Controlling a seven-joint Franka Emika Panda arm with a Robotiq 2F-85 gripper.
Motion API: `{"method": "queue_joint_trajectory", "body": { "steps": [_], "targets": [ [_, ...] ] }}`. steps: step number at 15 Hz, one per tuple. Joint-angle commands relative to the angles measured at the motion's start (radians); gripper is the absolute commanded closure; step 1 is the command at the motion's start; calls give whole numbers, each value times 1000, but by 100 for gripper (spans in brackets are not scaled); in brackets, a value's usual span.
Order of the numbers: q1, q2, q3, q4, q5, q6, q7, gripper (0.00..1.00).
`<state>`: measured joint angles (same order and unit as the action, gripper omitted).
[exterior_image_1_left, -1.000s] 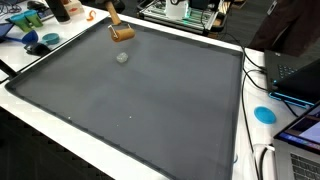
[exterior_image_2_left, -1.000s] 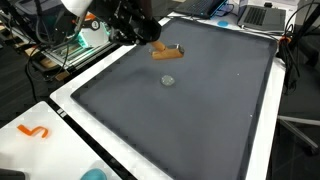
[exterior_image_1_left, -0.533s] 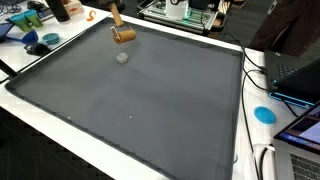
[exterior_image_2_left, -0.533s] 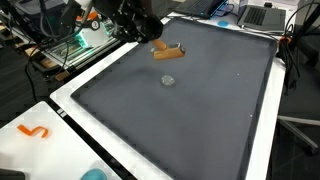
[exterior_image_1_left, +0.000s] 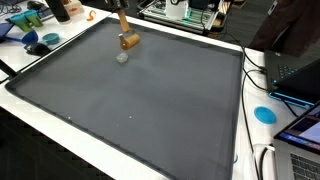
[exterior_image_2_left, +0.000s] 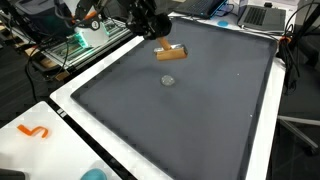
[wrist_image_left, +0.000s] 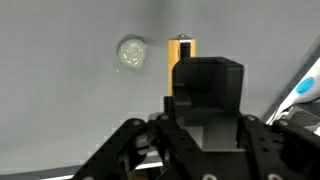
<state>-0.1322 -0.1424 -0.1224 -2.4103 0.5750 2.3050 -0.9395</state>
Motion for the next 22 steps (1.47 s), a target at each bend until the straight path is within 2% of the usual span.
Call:
{"method": "queue_joint_trajectory", "body": {
  "steps": [1,7,10,18,22],
  "targets": [
    [37,-54,35,-48,-154,67,182,76],
    [86,-67,107,-55,-473,73,518,76],
    [111,-74,142,-45,-592,55,649,76],
    [157,-108,237,-8,-798,-16,915,76],
    [179,-118,271,31,-835,-106,971,76]
  ]
}}
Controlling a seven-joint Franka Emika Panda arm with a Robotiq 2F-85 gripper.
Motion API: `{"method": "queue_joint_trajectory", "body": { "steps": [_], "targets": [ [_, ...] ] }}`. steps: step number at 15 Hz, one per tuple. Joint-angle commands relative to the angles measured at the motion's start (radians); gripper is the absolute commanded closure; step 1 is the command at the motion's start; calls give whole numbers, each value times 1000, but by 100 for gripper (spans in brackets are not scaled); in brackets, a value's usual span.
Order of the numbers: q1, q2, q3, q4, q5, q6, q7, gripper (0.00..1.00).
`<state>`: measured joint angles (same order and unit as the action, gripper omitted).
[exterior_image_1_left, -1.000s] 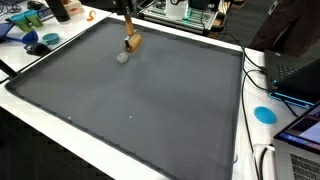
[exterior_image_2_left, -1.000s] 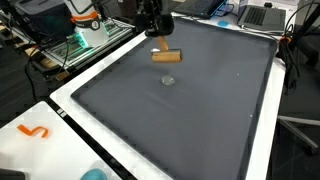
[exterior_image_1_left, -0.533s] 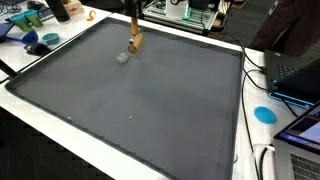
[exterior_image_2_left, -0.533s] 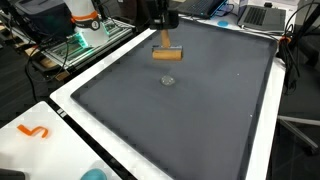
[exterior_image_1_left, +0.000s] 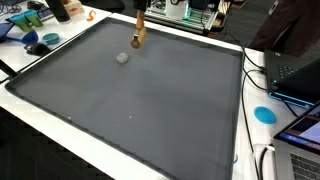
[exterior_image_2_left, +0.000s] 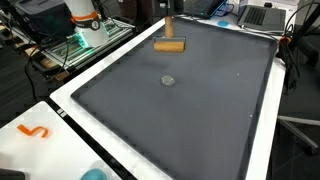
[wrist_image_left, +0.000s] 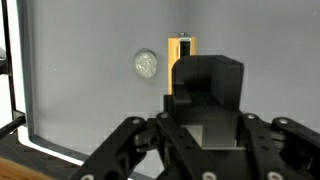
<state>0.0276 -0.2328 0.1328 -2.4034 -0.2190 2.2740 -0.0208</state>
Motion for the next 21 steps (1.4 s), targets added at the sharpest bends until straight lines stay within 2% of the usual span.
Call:
{"method": "queue_joint_trajectory", "body": {
  "steps": [1,9,10,17,18,21],
  "targets": [
    [22,-32,25,34,-56,-84,71,76],
    [49,-39,65,102,-135,-149,121,76],
    [53,-17,49,97,-98,-119,98,51],
    [54,-19,52,103,-109,-124,99,51],
    [54,-19,52,103,-109,-125,99,76],
    [51,36,43,99,-100,-94,90,76]
  ]
}}
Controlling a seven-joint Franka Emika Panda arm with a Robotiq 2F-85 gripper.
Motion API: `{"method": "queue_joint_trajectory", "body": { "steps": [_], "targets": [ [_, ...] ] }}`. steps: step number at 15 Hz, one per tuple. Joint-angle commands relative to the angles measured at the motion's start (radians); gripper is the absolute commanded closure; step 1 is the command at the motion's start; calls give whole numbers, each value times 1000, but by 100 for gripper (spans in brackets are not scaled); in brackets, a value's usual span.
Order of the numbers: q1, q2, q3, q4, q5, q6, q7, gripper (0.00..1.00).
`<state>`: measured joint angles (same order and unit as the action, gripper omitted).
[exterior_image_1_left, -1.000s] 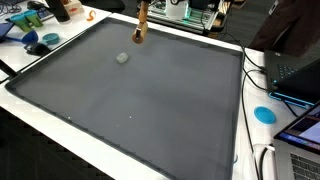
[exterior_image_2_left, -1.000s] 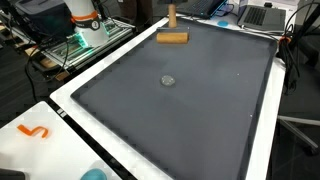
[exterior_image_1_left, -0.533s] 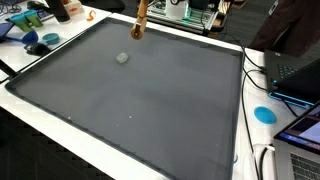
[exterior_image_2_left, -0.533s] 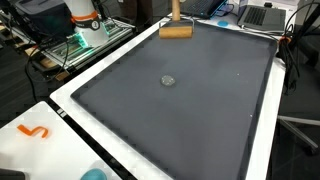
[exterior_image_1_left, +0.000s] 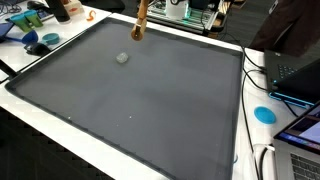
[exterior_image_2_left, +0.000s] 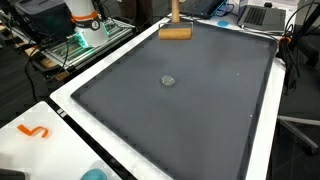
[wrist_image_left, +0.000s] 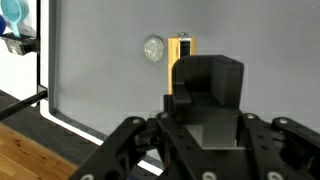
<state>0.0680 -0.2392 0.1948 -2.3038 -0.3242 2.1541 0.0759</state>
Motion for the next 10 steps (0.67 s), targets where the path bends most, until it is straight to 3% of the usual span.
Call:
{"method": "queue_joint_trajectory", "body": {
  "steps": [1,10],
  "targets": [
    [11,57,-20,-2,3,35,-4,76],
    [-14,154,-75,-33,-29,187,14,76]
  ]
}}
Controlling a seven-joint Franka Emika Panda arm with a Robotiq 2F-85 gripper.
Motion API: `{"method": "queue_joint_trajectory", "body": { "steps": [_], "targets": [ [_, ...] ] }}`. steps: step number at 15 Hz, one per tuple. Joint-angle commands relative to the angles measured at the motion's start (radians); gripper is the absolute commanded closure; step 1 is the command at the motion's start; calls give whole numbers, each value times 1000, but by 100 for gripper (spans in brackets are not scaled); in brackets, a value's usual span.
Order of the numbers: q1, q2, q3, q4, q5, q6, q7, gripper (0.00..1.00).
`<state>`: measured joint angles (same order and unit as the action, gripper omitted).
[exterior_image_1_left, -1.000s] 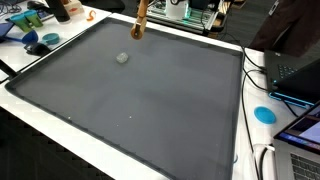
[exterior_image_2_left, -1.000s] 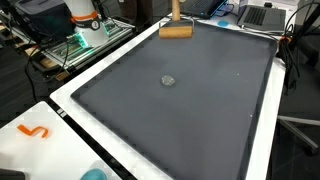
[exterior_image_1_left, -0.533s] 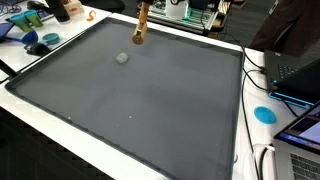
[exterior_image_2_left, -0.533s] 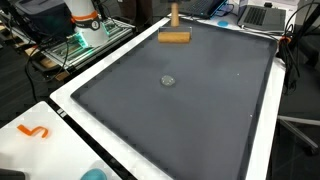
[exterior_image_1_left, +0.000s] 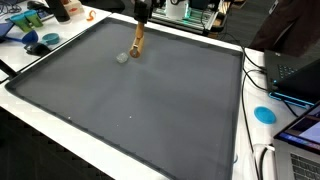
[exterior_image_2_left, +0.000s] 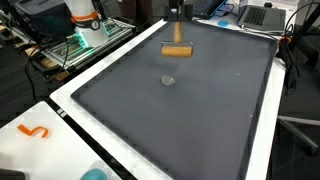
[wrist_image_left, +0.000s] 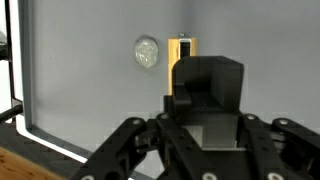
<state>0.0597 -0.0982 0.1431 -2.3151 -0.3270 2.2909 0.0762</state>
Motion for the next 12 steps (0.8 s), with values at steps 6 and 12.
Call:
{"method": "queue_joint_trajectory", "body": {
  "steps": [6,12],
  "targets": [
    [-8,72,-49,-21,-65,63,33,76],
    [-5,111,-66,-16,-94,88,48,76]
  ]
}}
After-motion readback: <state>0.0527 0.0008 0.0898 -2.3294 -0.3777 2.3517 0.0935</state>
